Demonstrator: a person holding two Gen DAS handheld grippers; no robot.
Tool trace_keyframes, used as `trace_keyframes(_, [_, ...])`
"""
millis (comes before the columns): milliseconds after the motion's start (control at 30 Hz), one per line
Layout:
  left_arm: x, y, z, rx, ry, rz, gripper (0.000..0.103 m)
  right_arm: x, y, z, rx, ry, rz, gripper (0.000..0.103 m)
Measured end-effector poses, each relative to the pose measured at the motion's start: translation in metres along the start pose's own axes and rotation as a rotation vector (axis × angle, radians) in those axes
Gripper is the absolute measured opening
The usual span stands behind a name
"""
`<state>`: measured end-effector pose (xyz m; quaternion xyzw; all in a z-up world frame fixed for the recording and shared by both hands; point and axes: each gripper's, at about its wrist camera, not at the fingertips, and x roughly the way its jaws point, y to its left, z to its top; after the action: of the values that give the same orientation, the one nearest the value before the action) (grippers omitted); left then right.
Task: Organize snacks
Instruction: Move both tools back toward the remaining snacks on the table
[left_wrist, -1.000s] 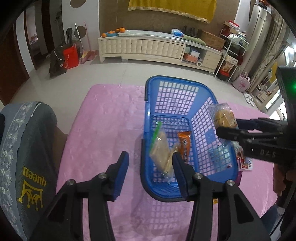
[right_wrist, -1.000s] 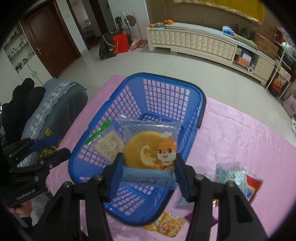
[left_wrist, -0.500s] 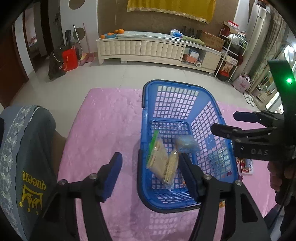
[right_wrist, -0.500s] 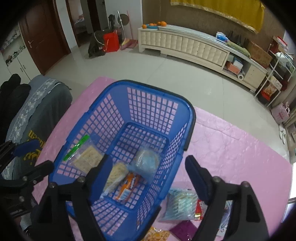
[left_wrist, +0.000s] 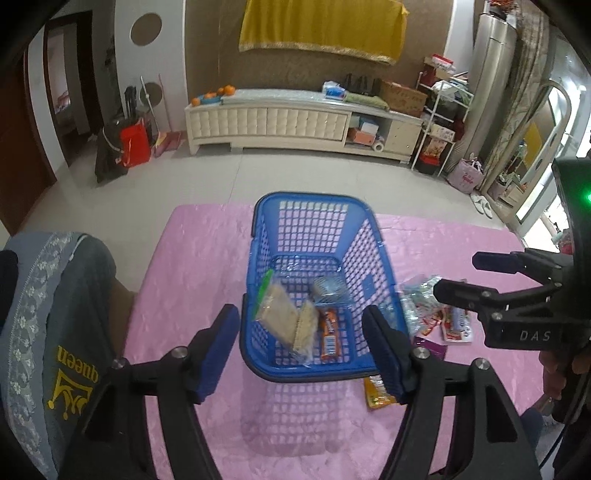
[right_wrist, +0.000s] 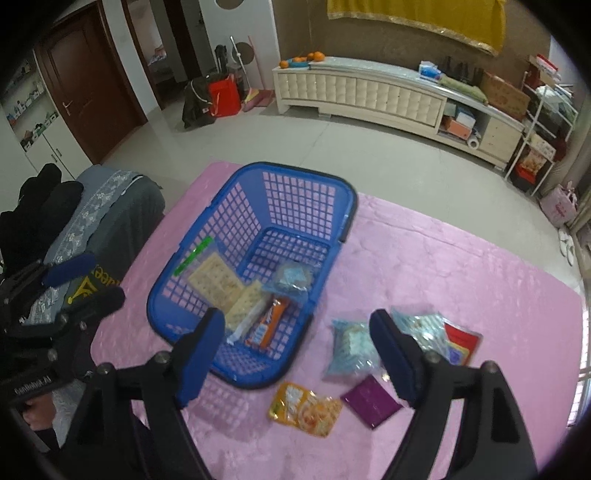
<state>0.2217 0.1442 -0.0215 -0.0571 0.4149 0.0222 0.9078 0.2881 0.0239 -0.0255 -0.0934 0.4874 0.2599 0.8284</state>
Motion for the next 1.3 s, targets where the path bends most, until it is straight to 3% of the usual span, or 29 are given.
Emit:
trace_keyframes(200, [-0.021,-0.026,-0.003,0.039,-0.029,-0.026,0.071,-0.038,-0.013,-0.022,0.011,-0.037,-0.014,0.084])
trace_keyframes(333, [-0.028,-0.046,-0.004,0.06,-0.041,-0.048,0.077,-0.053,-0.02,-0.035,0.012,-0.048,-0.037,0.084])
trace_keyframes(633, [-0.015,-0.098,-0.006,0.103,-0.004,-0.085,0.077,-0.07,-0.066,-0.06,0.072,-0.044,-0.086,0.084])
trace_keyframes(900, [0.017,-0.142,-0.006,0.117,0.101,-0.068,0.077,-0.066,-0.11,-0.071,0.122,-0.004,-0.094,0.084])
trace_keyframes(1000, [0.04,-0.15,-0.003,0.075,0.202,-0.102,0.077,-0.051,-0.127,-0.076,0.139,0.061,-0.075,0.084])
trace_keyframes(1100, [0.058,-0.157,0.001,0.023,0.259,-0.12,0.077,-0.032,-0.15,-0.082,0.211,0.134,-0.031,0.084])
trace_keyframes(1300, [0.093,-0.17,0.002,-0.07,0.343,-0.143,0.077,-0.013,-0.189,-0.085,0.34,0.168,0.079,0.084])
